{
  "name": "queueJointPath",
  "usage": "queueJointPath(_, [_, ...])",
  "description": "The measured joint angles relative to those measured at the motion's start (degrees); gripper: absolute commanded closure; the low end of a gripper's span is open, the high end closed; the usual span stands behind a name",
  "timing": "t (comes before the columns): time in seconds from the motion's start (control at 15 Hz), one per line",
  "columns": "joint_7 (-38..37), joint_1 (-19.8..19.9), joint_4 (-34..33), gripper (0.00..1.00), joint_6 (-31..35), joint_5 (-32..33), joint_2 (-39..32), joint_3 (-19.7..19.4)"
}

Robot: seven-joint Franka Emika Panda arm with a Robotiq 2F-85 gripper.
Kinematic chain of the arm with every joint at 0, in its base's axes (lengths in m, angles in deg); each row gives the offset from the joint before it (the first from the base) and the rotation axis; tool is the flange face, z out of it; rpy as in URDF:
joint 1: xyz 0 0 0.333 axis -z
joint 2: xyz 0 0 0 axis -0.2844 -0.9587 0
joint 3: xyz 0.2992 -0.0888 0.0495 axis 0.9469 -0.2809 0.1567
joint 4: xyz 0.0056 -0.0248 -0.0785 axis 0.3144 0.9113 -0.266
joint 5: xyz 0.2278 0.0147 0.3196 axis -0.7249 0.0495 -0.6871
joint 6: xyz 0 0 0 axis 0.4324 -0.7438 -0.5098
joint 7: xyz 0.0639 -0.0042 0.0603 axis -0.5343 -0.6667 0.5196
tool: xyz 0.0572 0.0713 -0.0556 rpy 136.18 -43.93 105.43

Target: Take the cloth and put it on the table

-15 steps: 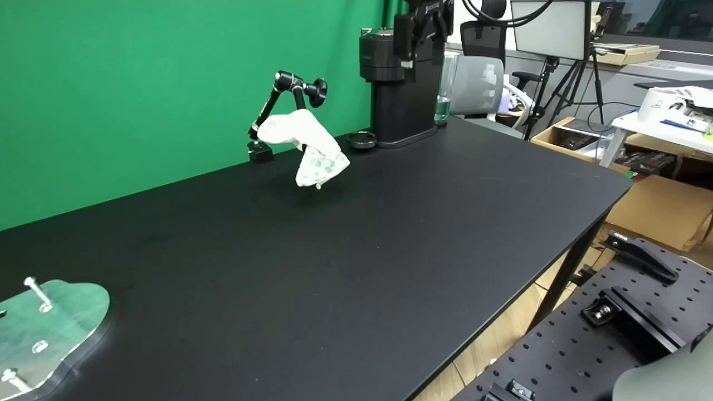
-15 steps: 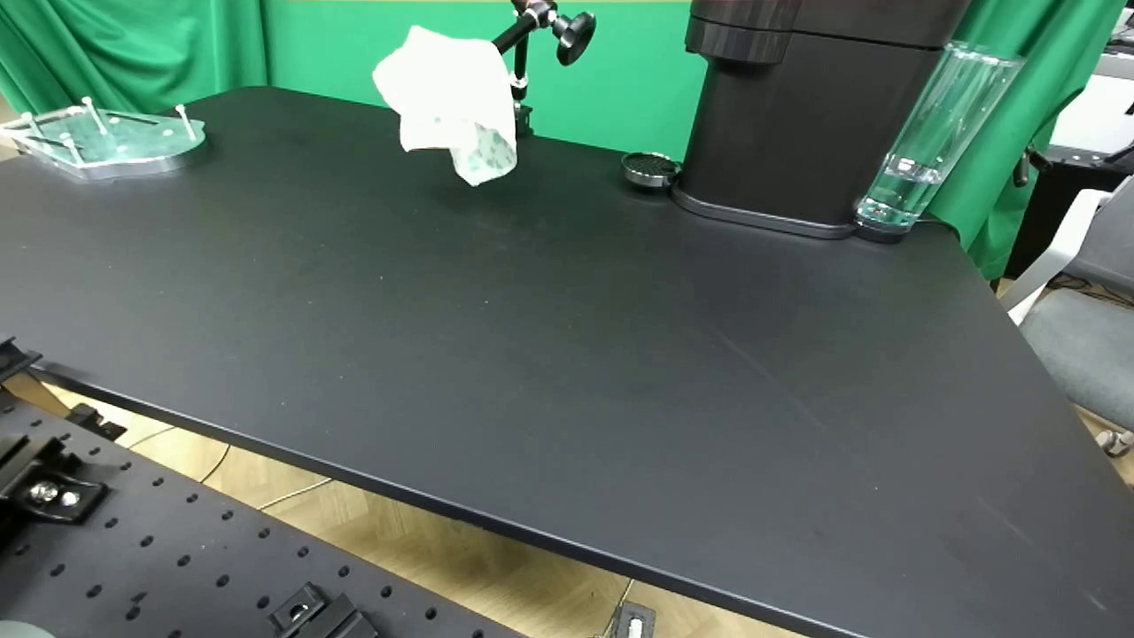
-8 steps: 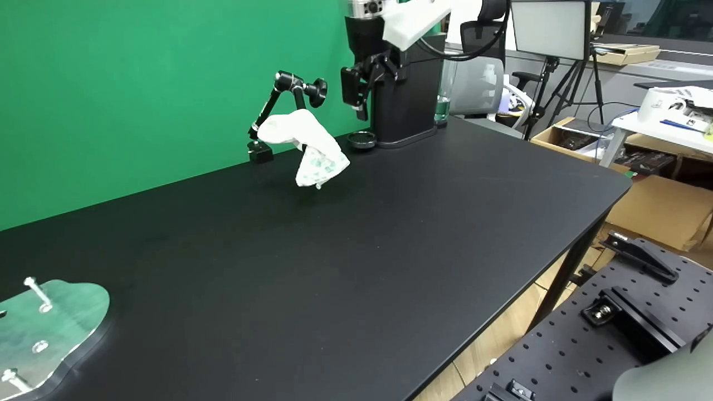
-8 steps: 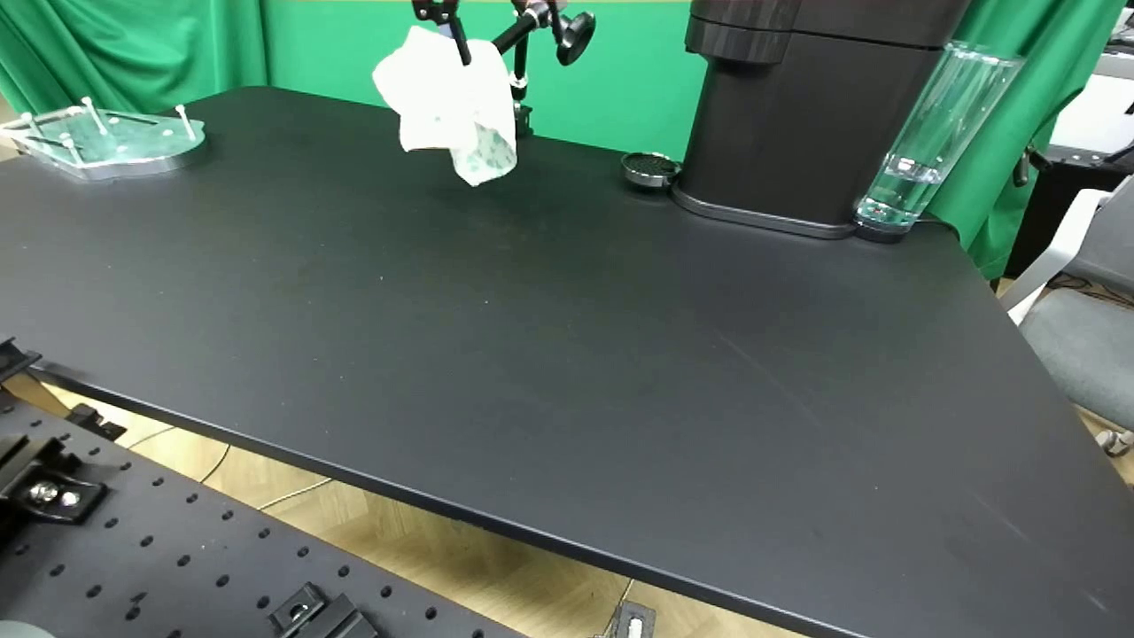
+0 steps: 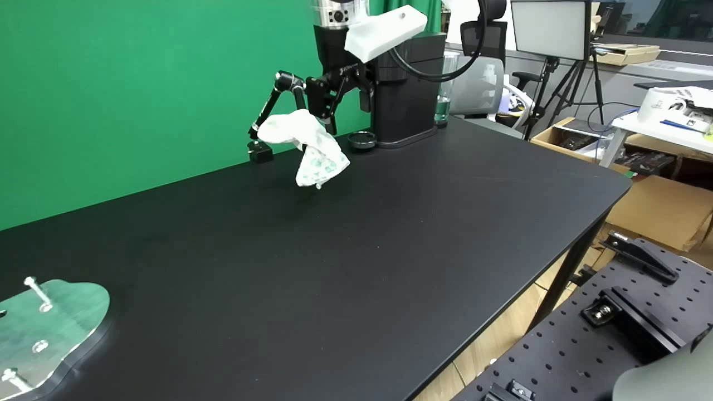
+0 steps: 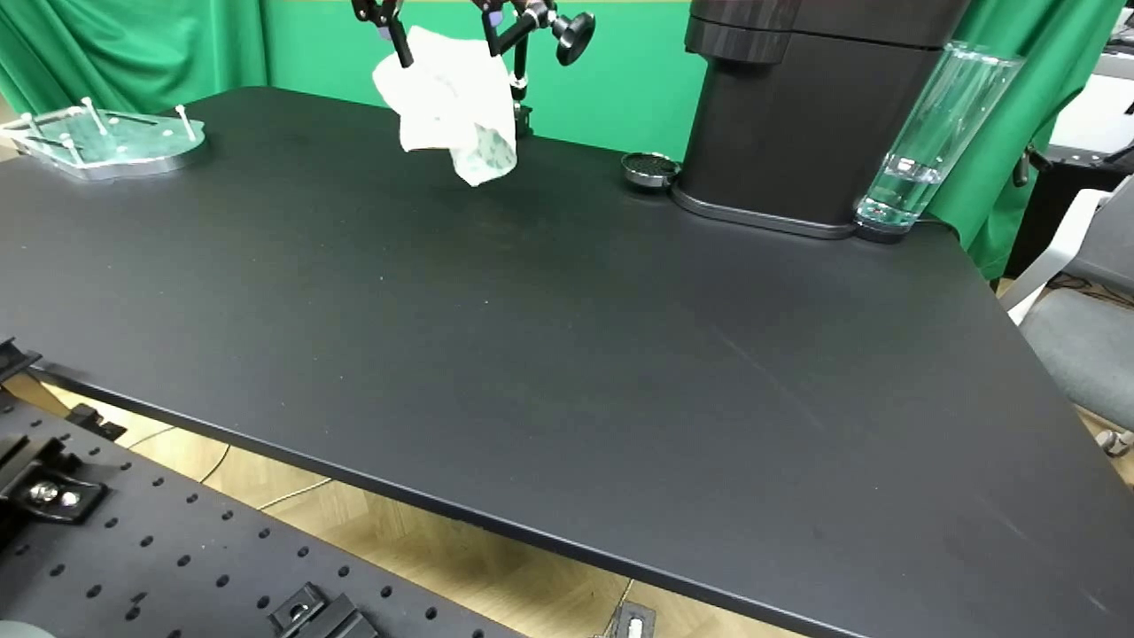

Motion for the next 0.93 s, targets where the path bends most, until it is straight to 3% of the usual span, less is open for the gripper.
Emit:
queueJointPath(0.27, [2.45, -0.12, -1.15, 0.0, -0.01, -2.42, -3.09, 0.47])
queueJointPath(0.33, [2.98, -0.15, -1.46, 0.19, -0.02, -2.49, -3.88, 0.6])
queueJointPath(0.4, [3.49, -0.17, -1.76, 0.28, -0.02, -2.51, -4.61, 0.74])
queueJointPath(0.93, [12.22, -0.57, -3.71, 0.83, 0.11, -1.95, -8.48, 0.96])
